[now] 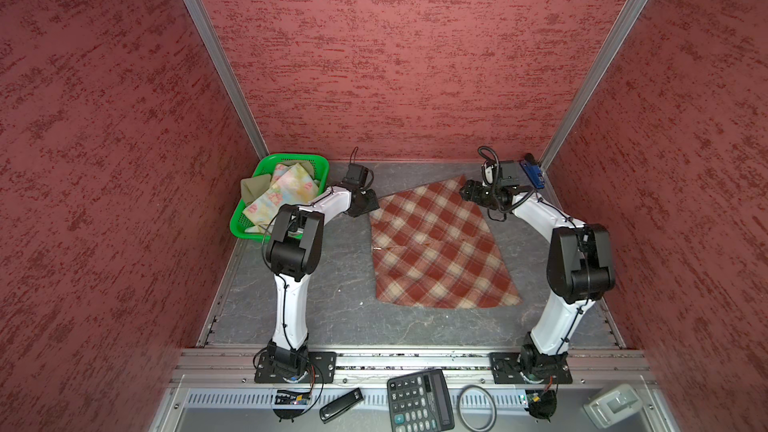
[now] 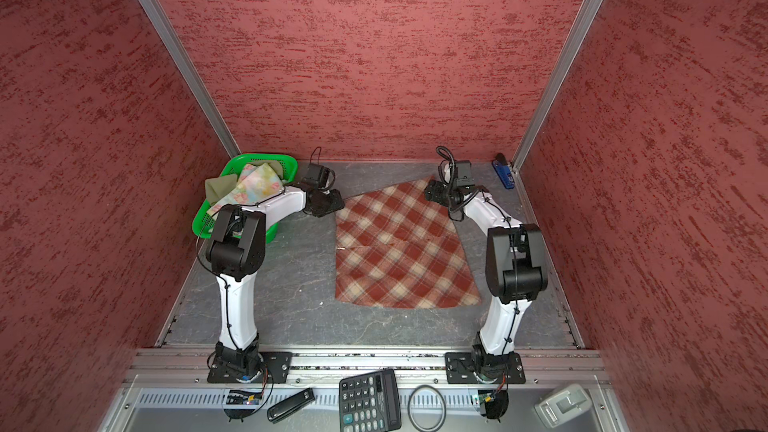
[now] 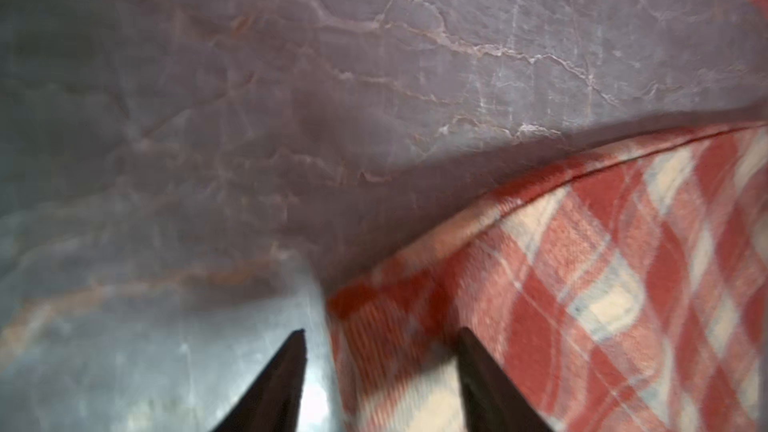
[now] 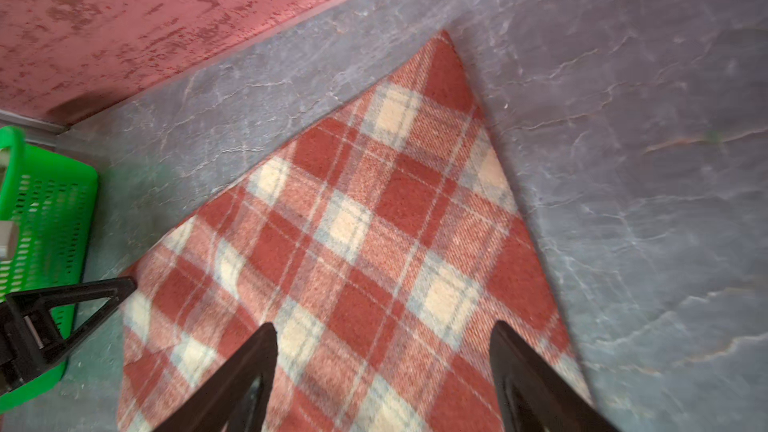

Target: Fold and stack the skirts

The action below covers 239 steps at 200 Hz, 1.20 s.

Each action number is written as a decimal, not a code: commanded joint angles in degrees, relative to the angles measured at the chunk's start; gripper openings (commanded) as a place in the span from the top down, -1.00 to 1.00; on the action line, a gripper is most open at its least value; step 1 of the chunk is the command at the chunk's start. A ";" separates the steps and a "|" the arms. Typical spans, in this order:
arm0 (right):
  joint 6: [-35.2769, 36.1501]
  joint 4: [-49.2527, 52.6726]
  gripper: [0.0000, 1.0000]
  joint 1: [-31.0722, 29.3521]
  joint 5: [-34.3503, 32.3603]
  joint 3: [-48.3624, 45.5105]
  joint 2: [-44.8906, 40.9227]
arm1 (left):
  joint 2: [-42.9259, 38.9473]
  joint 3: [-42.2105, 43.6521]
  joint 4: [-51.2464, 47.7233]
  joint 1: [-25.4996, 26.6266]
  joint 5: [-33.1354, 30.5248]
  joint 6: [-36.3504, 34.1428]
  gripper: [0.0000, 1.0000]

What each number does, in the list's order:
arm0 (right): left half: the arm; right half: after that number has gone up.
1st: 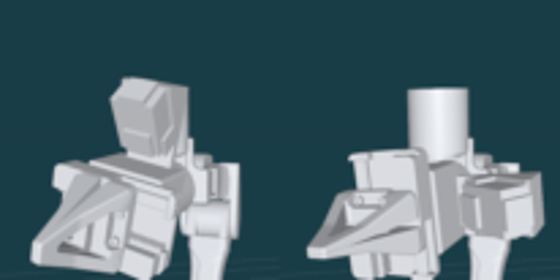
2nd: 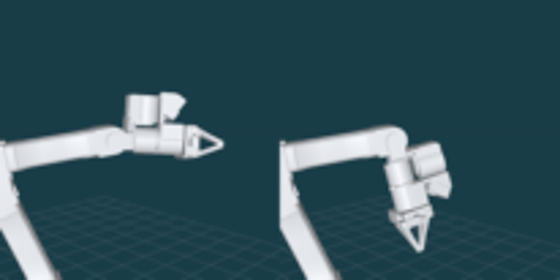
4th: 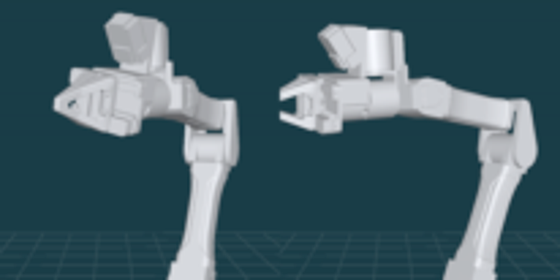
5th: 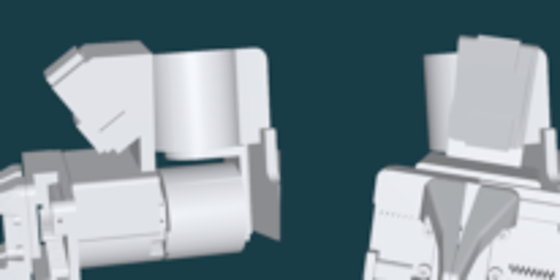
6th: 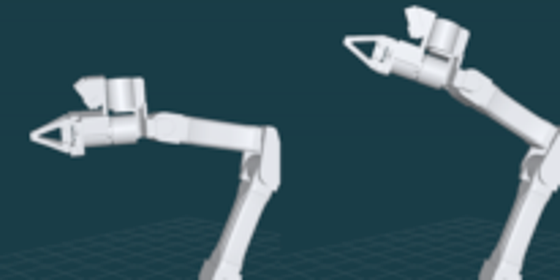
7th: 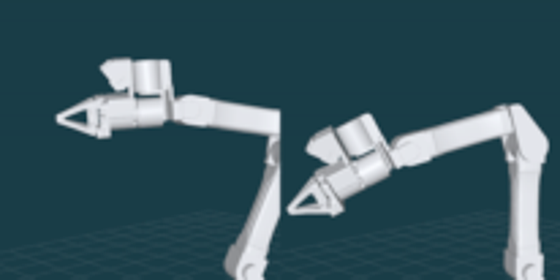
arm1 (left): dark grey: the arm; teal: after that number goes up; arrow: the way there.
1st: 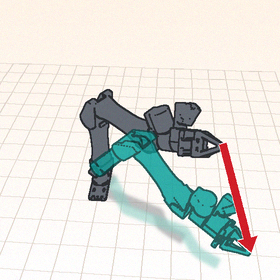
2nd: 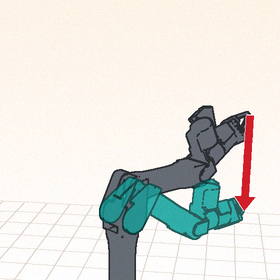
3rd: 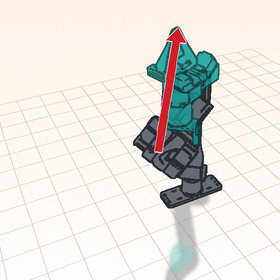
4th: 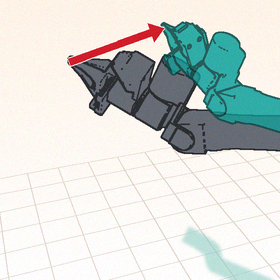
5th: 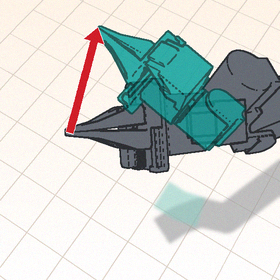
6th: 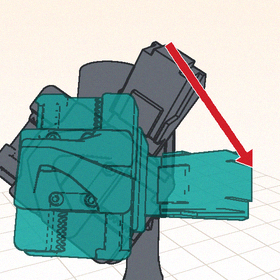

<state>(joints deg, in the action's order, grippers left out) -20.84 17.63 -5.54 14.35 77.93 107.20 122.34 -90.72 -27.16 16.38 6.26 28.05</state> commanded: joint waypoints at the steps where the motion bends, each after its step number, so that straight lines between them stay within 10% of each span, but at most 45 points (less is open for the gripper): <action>1: -2.96 -3.68 -0.62 -0.76 -0.21 -0.09 2.33 | 1.69 -1.94 -0.72 -0.21 -0.43 -1.32 0.04; 44: -6.02 -3.99 -0.62 -3.71 -2.12 2.30 8.52 | 2.22 -1.25 -0.97 -1.25 -0.64 -1.16 0.99; 159: -8.98 2.62 -0.68 -12.09 0.12 26.44 28.87 | -20.69 28.05 4.75 -0.10 -1.24 7.32 1.00; 201: -10.74 7.41 -0.71 -14.91 6.29 47.17 40.52 | -26.29 34.24 3.49 5.04 -2.16 9.56 0.78; 239: -8.51 8.30 -0.75 -14.40 5.17 53.12 38.28 | -29.03 32.48 1.25 10.26 -4.25 6.89 -0.22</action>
<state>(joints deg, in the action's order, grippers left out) -30.09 22.74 -20.60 19.05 128.92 149.10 95.66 -56.42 -24.23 24.01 4.10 36.73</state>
